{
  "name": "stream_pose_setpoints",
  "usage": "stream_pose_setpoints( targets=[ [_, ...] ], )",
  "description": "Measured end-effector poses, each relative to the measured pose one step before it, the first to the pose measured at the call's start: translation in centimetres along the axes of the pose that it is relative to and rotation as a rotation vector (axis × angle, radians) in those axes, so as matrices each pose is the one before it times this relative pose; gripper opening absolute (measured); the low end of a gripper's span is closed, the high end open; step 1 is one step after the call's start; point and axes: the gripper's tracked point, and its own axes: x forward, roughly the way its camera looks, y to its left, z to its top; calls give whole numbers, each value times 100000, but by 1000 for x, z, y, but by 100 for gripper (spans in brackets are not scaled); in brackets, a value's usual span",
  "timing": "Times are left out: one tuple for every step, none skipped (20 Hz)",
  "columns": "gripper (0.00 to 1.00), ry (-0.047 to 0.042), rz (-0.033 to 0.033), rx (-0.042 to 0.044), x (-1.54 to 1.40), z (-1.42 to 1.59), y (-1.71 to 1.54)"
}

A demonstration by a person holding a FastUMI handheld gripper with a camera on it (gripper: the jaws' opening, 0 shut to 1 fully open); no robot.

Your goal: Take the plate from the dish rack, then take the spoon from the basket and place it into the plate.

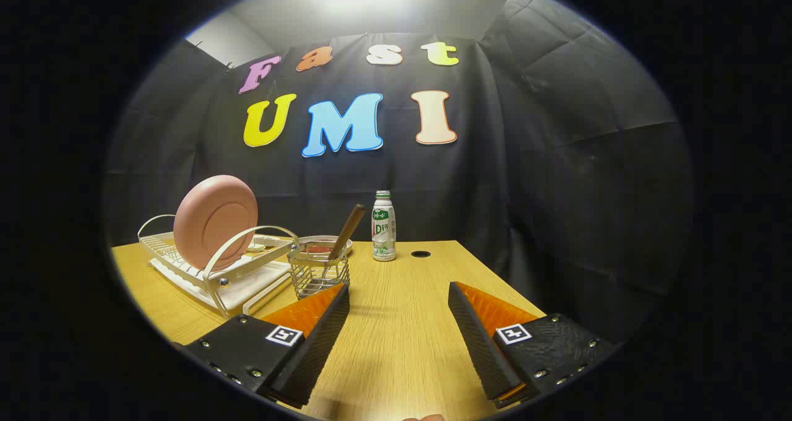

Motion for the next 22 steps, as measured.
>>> stream_pose_setpoints(
  targets=[
    [98,639,226,203,287,-112,40],
    [98,1587,-372,-126,693,-233,-113],
    [98,1401,56,426,1496,-261,-28],
    [98,573,-591,433,1243,3,-99],
    [98,-700,-717,902,862,285,-282],
    [98,-586,-839,1150,608,309,-329],
    [98,-1478,-1724,1304,619,432,-557],
    [98,-1130,-1732,1078,517,526,-489],
    [98,-1394,-2529,270,572,651,-684],
    [98,-1383,-2182,-733,294,794,-725],
    [98,-2038,-1405,-1020,134,1044,-657],
    [98,-1417,-889,-1284,-30,1084,-503],
    [98,-777,-883,-1089,-182,984,-565],
    [98,-107,-536,-470,-469,1038,-485],
    [98,-580,-37,51,-641,1158,-284],
    [98,-643,-554,115,-834,1290,-350],
    [98,-884,-525,216,-937,1233,-337],
    [98,-710,-477,209,-813,1102,-163],
    [98,-688,-259,-138,-1090,1233,-71],
    [98,-608,113,-438,-1018,1071,83],
    [98,-643,218,-458,-949,930,197],
    [98,-885,908,-529,-1006,1066,383]
  ],
)
